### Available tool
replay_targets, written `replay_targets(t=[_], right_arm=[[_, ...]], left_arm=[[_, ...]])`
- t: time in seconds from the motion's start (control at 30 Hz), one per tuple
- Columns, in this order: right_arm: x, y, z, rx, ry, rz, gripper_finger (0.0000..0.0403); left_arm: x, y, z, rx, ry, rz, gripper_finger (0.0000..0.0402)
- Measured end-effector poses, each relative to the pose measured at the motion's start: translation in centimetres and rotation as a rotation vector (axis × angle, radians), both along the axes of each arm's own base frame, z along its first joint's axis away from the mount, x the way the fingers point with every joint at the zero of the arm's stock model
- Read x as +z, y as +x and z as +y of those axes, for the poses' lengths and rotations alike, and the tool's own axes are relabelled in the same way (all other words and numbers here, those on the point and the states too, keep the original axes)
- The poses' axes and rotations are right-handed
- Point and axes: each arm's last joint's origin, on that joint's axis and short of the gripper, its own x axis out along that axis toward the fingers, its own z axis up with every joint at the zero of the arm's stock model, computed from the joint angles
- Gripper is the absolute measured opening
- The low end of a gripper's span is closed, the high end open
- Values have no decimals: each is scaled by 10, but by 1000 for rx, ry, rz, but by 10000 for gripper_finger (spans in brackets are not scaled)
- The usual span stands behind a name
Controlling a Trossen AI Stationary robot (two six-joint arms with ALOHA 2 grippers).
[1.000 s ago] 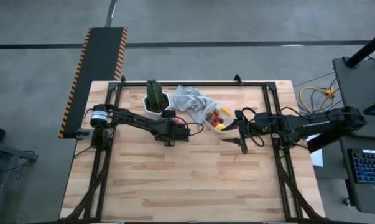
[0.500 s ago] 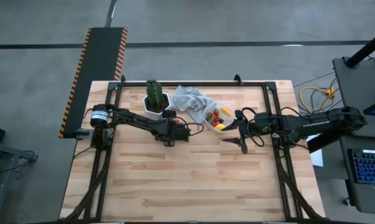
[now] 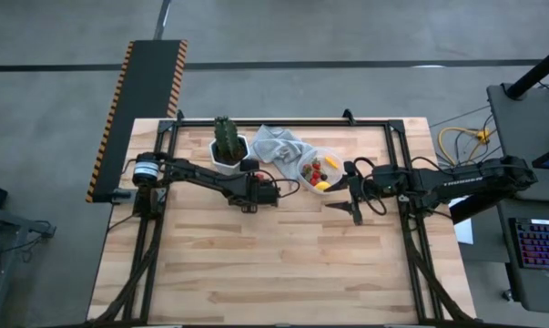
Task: Pick and placing Produce into tupperware
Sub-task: Put the strawberry into the transparent bin
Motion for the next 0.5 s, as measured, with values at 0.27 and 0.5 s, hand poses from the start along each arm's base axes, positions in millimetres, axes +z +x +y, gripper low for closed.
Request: replay_targets(t=[0.27, 0.5], right_arm=[[0, 0, 0, 0, 0, 1, 208], [0, 0, 0, 0, 0, 0, 208]], left_arm=[[1, 1, 0, 0, 1, -3, 0], [13, 10, 0, -19, 9, -37, 0]])
